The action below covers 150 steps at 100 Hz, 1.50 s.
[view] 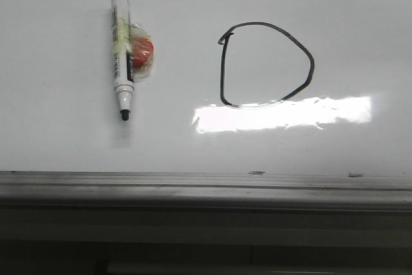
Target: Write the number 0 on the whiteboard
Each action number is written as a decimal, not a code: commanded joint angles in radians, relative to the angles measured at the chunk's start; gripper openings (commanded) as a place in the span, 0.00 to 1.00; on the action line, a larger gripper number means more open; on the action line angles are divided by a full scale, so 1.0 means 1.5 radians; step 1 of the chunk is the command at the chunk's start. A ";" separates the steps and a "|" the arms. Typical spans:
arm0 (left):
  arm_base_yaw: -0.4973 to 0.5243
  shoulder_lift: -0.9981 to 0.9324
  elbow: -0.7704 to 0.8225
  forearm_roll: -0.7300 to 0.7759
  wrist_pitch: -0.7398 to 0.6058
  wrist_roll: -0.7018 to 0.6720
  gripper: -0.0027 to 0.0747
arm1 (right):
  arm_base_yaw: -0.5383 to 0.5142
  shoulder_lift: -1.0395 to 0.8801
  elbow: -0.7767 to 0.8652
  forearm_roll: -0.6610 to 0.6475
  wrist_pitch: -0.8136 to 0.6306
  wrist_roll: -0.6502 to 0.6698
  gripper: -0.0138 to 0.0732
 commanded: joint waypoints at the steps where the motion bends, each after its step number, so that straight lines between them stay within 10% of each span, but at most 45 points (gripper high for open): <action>1: 0.012 -0.021 0.012 0.000 0.001 -0.034 0.01 | -0.004 0.001 -0.016 -0.026 -0.032 0.003 0.10; 31: 0.012 -0.072 0.062 -0.004 0.172 -0.089 0.01 | -0.004 0.001 -0.016 -0.026 -0.032 0.003 0.10; 150: 0.012 -0.072 0.062 -0.033 0.176 -0.090 0.01 | -0.033 0.004 0.004 -0.045 0.003 0.003 0.10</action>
